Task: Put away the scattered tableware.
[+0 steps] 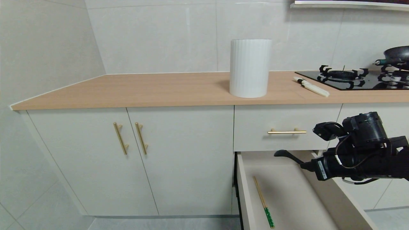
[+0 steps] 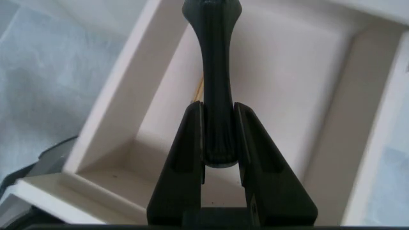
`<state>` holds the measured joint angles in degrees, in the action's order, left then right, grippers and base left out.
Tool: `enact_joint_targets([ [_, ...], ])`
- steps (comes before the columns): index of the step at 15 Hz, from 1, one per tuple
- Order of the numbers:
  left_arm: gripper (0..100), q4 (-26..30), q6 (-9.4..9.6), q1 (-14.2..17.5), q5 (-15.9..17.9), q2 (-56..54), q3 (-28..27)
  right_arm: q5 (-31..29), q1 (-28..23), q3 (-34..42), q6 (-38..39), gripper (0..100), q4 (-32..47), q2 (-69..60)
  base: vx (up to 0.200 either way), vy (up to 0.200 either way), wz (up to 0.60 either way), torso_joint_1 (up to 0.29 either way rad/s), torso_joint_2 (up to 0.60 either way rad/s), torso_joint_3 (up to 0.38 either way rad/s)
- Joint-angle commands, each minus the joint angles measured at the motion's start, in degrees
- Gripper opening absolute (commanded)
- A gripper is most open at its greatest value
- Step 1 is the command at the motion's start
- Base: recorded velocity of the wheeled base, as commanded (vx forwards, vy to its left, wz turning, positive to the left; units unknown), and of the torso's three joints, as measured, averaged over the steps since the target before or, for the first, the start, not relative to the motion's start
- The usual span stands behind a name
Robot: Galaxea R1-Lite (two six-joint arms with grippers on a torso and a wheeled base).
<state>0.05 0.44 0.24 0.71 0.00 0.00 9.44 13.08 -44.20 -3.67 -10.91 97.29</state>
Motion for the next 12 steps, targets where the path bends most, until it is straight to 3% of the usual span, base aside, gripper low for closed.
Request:
enact_joint_targets([
  [1, 100, 0.04, 0.0, 0.11, 0.0, 0.0, 0.0, 0.06, 0.02, -0.01, -0.02, 0, 0.01, 0.44, 0.0, 0.0, 0.0, -0.085, 0.36, 0.266],
  [7, 100, -0.05, 0.0, 0.02, 0.0, 0.0, 0.0, -0.03, 0.02, -0.09, -0.11, 0, -0.25, 2.2, 0.0, 0.0, 0.0, -0.016, 0.06, 0.044],
  [12, 100, 0.04, 0.0, 0.11, 0.0, 0.0, 0.0, -6.1, 0.02, -3.96, 1.47, 0, -1.57, 10.55, 0.0, 0.0, 0.0, 0.0, 0.0, 0.0],
])
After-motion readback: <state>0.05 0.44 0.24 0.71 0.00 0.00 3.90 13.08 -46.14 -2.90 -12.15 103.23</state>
